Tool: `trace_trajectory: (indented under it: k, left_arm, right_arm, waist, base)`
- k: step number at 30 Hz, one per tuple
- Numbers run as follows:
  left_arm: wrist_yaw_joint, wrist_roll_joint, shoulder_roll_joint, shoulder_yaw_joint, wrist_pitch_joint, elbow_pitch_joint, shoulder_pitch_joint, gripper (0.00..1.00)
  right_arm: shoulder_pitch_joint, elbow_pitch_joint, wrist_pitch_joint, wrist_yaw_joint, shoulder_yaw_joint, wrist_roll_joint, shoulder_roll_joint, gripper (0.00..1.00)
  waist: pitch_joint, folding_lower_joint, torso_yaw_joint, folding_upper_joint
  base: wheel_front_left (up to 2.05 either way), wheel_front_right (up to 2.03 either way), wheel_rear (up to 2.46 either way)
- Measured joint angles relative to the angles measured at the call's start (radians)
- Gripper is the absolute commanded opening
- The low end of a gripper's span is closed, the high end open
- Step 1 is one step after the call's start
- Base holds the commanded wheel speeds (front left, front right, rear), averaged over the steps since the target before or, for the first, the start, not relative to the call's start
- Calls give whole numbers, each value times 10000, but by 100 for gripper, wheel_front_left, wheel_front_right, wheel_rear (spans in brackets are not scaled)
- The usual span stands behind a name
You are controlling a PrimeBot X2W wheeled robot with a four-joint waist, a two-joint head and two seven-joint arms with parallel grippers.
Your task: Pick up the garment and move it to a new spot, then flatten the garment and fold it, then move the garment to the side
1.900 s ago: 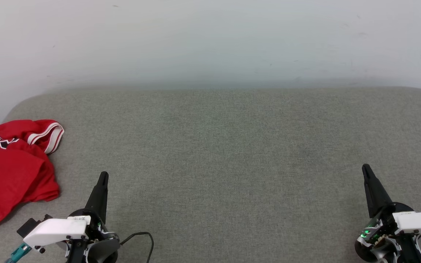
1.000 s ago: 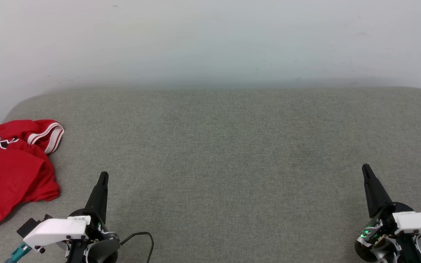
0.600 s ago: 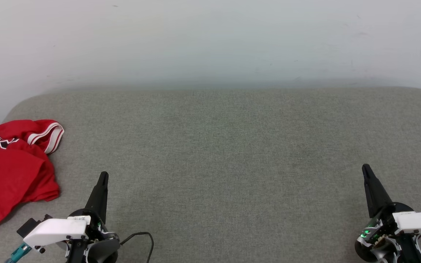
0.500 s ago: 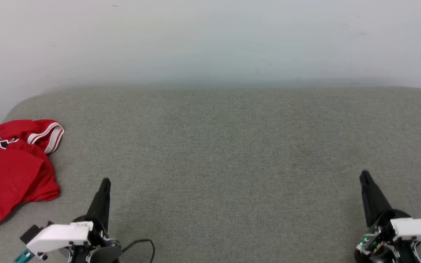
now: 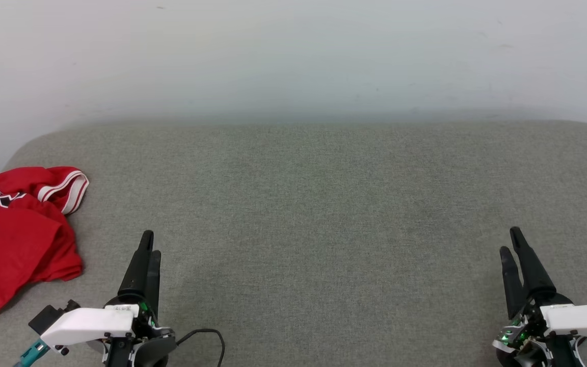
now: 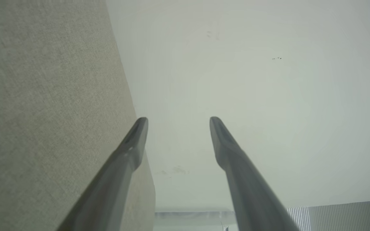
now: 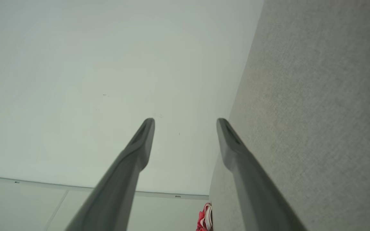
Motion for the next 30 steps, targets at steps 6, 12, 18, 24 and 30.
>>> trace_trajectory:
  k: [6,12,18,24,30]
  left_arm:
    - [0,700,2,-211,-272,-389,-2,100]
    - [0,1379,2,-303,-518,-715,-2,100]
    - [0,2828,2,-506,-738,-865,-2,100]
    - [0,4330,4,-570,-966,-1009,-1,100]
    - [-2,5634,8,-533,-1170,-1166,48,100]
  right_arm:
    - [6,-267,-272,0,104,-629,-19,100]
    - [18,-571,-529,0,123,-1526,-21,100]
    - [105,-830,-750,0,144,-2719,-21,100]
    - [209,-1093,-972,0,184,-4061,-36,100]
    - [222,-1220,-1168,0,265,-5417,-107,100]
  waist:
    - [7,0,8,0]
    - [13,0,13,0]
    - [19,0,30,0]
    - [23,2,33,0]
    - [12,2,52,0]
  base:
    - [0,0,0]
    - [0,0,0]
    - [0,0,0]
    - [0,0,0]
    - [0,0,0]
